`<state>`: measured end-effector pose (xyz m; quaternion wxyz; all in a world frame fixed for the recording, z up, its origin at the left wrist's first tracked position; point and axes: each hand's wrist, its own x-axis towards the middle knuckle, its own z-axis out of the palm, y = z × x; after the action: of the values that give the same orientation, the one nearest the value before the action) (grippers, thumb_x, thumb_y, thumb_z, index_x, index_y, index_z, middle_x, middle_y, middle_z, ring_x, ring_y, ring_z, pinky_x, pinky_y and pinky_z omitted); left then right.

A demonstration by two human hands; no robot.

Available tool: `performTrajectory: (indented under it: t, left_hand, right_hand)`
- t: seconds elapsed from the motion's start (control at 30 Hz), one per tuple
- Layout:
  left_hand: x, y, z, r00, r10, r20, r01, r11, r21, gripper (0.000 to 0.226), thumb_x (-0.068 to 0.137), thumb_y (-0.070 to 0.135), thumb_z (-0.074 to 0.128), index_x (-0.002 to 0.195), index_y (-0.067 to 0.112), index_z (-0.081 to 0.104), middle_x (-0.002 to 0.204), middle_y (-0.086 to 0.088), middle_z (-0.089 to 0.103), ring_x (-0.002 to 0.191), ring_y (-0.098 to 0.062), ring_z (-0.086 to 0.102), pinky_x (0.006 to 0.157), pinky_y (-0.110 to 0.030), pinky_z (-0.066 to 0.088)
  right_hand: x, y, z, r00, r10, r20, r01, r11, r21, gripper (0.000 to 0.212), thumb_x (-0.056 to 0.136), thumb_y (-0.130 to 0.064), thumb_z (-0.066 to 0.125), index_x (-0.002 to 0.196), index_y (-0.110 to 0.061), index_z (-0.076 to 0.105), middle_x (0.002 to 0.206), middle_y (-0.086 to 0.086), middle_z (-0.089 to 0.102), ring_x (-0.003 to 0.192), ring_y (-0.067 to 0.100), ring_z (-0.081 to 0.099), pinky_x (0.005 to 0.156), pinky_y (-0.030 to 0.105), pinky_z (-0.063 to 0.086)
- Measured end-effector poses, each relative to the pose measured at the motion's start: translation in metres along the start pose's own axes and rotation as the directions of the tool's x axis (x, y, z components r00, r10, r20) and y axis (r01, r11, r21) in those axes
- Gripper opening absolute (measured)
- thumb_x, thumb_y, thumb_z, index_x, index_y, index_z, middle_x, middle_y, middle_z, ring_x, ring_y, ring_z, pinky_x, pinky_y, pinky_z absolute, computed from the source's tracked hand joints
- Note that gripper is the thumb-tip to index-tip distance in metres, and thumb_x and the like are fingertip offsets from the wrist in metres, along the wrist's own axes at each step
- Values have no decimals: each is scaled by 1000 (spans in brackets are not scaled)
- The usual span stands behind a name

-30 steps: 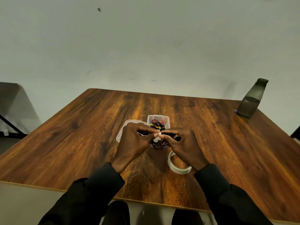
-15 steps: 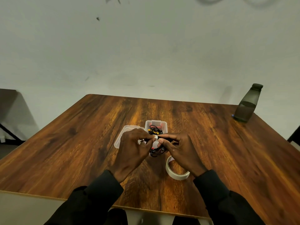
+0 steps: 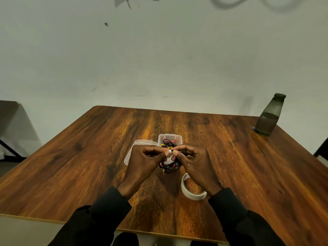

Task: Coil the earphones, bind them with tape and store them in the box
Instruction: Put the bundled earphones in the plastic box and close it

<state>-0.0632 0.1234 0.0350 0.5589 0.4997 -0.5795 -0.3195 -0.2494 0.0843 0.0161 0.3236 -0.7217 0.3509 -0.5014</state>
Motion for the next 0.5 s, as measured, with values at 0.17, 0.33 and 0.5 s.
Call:
performTrajectory:
  t: [0.17,0.33,0.5]
  left_hand:
    - [5,2,-2,998,-61,-25,59,996,-61,9,82,8,82,90,7,83,81,-1,80,76,-10,76,68,-17,57]
    - [7,-1,-1,997,-69,-44,65,995,-80,9,80,11,83,88,12,83,82,-1,80,77,-14,76,70,-23,60]
    - [6,-1,1,999,-32,-27,29,993,-117,26,71,28,80,92,13,82,84,-1,81,75,-16,77,69,-23,60]
  right_hand:
    - [-1,2,0,1000,12,11,-12,1000,-15,16,95,-13,70,108,-13,77,101,-6,77,92,4,72,74,16,56]
    - [0,6,0,998,64,-27,-63,998,8,16,93,-14,73,107,-15,79,100,-8,79,94,4,73,74,19,58]
    - [1,8,1,997,57,-42,-58,998,-10,15,93,-15,72,106,-15,80,99,-8,79,92,5,74,74,21,59]
